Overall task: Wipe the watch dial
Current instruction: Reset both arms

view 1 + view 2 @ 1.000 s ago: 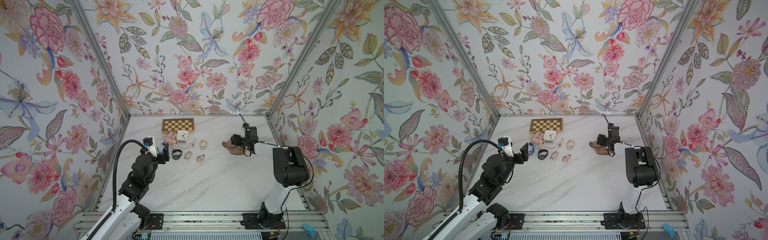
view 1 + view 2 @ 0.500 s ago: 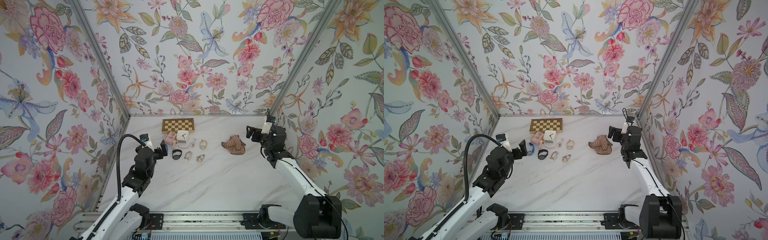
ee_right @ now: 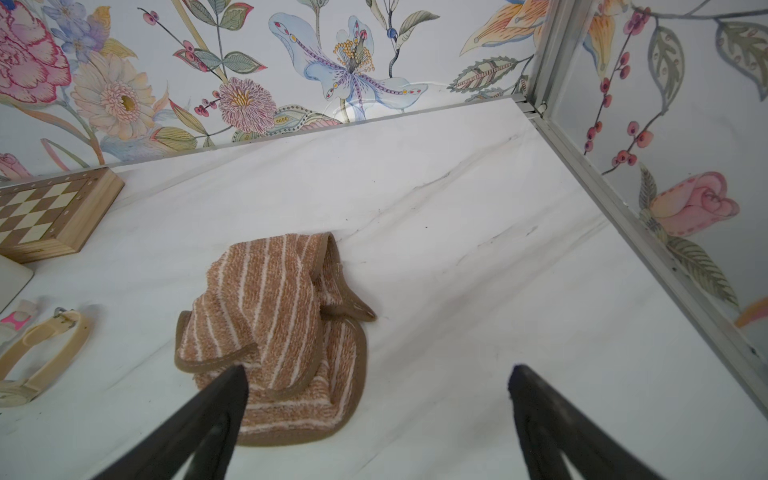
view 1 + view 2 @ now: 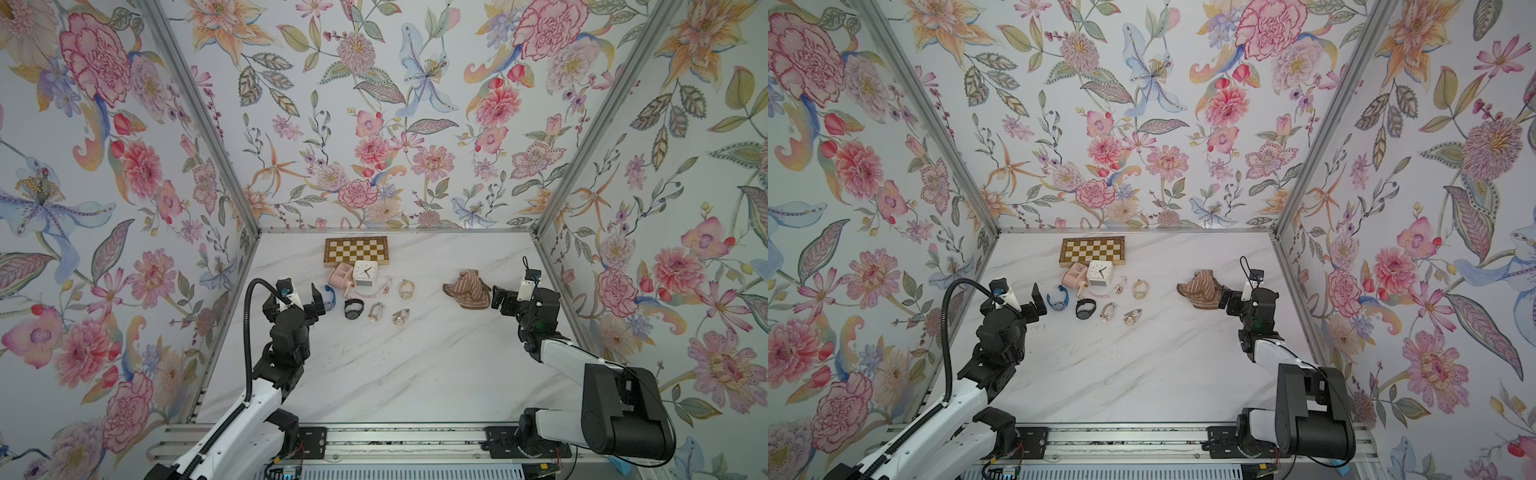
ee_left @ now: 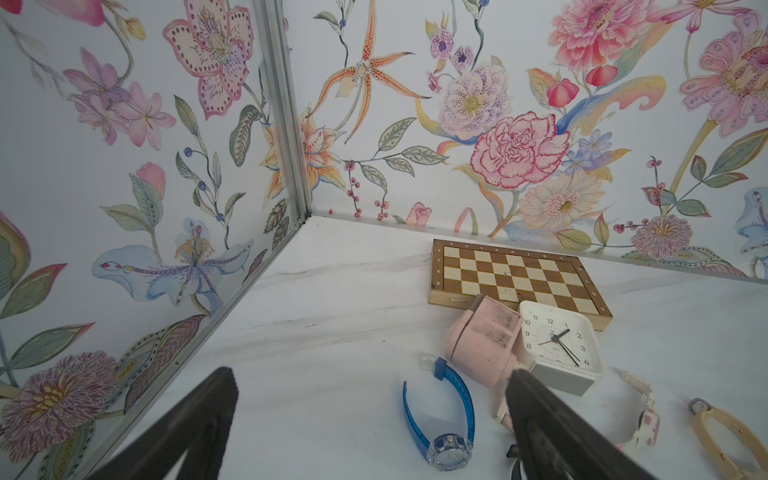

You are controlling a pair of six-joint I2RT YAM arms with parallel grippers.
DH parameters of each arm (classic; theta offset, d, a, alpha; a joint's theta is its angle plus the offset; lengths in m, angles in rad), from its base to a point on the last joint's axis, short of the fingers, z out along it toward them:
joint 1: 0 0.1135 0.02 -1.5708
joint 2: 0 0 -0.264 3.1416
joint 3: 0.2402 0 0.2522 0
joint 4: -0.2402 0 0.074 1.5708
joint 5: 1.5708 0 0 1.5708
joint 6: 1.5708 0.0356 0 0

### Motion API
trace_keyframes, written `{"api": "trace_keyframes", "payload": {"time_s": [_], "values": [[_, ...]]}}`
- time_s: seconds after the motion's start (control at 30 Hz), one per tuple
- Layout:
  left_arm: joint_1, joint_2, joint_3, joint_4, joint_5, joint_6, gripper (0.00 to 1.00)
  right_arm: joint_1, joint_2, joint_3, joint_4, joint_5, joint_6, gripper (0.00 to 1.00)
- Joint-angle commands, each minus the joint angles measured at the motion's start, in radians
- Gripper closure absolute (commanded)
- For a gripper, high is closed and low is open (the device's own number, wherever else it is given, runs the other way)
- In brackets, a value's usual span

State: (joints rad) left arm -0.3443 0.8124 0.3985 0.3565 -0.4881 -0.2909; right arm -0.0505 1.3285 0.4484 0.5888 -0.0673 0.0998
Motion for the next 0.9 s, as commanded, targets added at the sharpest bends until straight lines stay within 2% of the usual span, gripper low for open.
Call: {"api": "trace_keyframes", "payload": {"time_s": [0.0, 0.2, 0.3, 0.4, 0.67, 0.87], "values": [[0.025, -0.007, -0.022, 0.096, -0.069, 0.049, 0.02, -0.008, -0.004, -0.03, 0.136, 0.032, -0.042, 0.01], [0.055, 0.052, -0.088, 0.28, -0.13, 0.07, 0.03, -0.014, 0.018, -0.121, 0.282, 0.038, -0.041, 0.01], [0.063, 0.099, -0.135, 0.412, -0.124, 0.105, 0.03, -0.015, 0.026, -0.149, 0.334, 0.044, -0.04, 0.01], [0.068, 0.174, -0.185, 0.527, -0.14, 0.176, 0.02, -0.015, 0.031, -0.18, 0.398, 0.057, -0.037, 0.01], [0.128, 0.407, -0.21, 0.734, -0.113, 0.16, 0.03, -0.015, 0.081, -0.221, 0.51, 0.062, -0.036, 0.01], [0.137, 0.532, -0.205, 0.84, -0.108, 0.235, 0.02, -0.008, 0.094, -0.251, 0.572, 0.08, -0.037, 0.01]]}}
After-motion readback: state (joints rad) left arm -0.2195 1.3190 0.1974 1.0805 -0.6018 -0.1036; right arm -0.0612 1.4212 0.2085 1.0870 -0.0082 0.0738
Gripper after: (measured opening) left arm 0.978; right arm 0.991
